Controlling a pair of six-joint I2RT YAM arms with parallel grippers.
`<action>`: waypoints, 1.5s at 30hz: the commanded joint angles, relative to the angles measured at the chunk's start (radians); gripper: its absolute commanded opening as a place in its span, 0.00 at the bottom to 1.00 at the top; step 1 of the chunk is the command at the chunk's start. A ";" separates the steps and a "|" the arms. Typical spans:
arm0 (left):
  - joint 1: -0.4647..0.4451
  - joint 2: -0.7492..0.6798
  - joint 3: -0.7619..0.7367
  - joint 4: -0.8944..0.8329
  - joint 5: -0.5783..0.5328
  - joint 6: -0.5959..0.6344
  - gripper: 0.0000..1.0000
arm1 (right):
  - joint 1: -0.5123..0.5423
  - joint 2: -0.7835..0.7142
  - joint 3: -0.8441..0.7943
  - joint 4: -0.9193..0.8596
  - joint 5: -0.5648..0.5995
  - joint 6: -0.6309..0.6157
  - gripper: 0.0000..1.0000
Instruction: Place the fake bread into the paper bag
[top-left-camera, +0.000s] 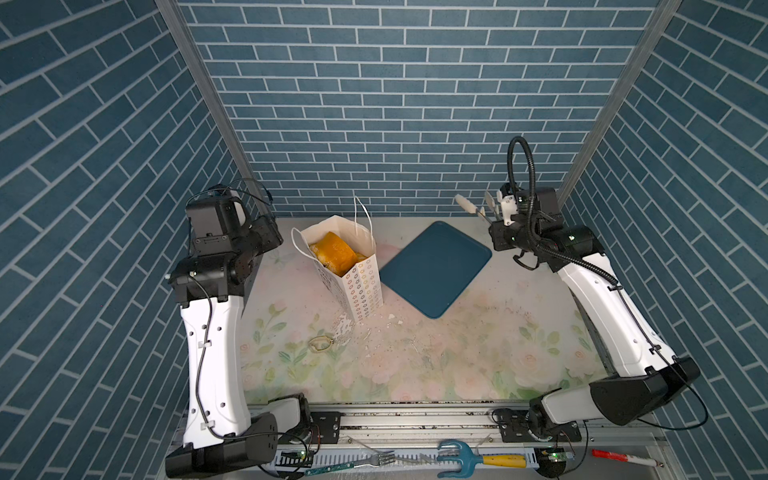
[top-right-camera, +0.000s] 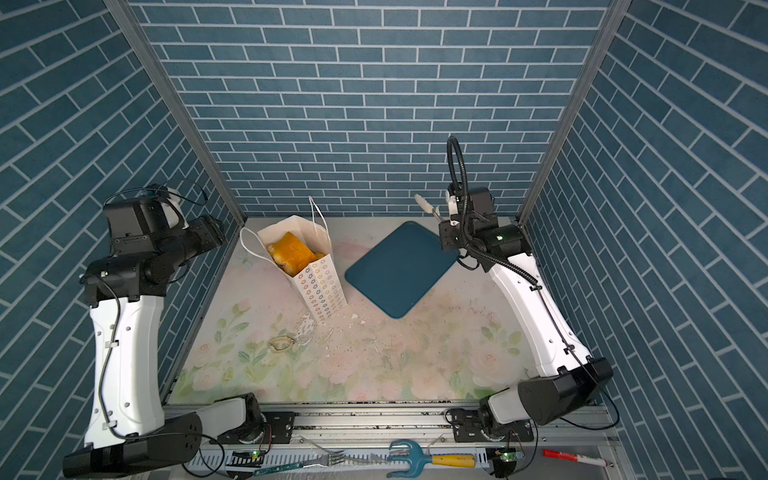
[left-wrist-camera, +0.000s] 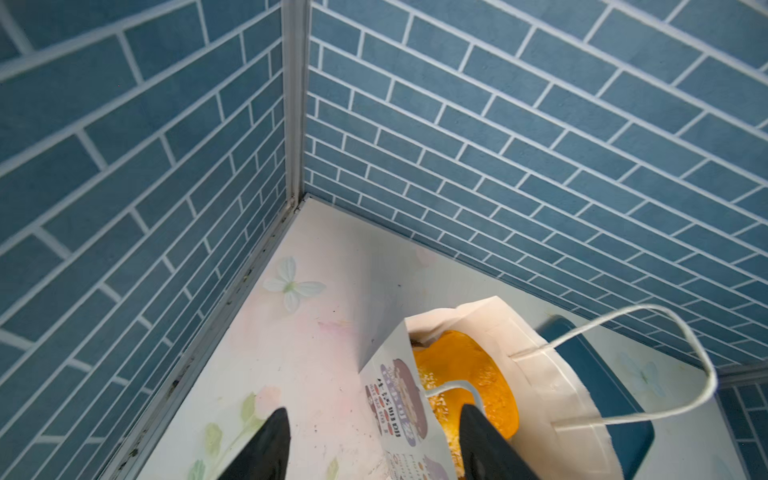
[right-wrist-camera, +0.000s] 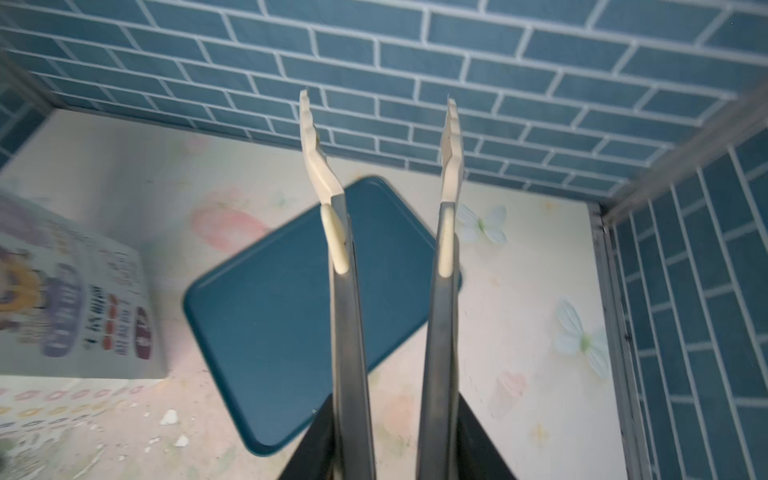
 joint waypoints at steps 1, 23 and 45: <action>0.041 -0.011 -0.074 0.029 -0.085 0.008 0.67 | -0.122 -0.044 -0.161 0.098 0.012 0.090 0.40; 0.042 0.007 -0.519 0.306 -0.116 0.032 0.69 | -0.311 0.175 -0.609 0.446 0.050 0.084 0.52; 0.034 -0.071 -0.906 0.754 -0.072 0.124 0.69 | -0.311 -0.056 -0.859 0.908 0.157 -0.039 0.99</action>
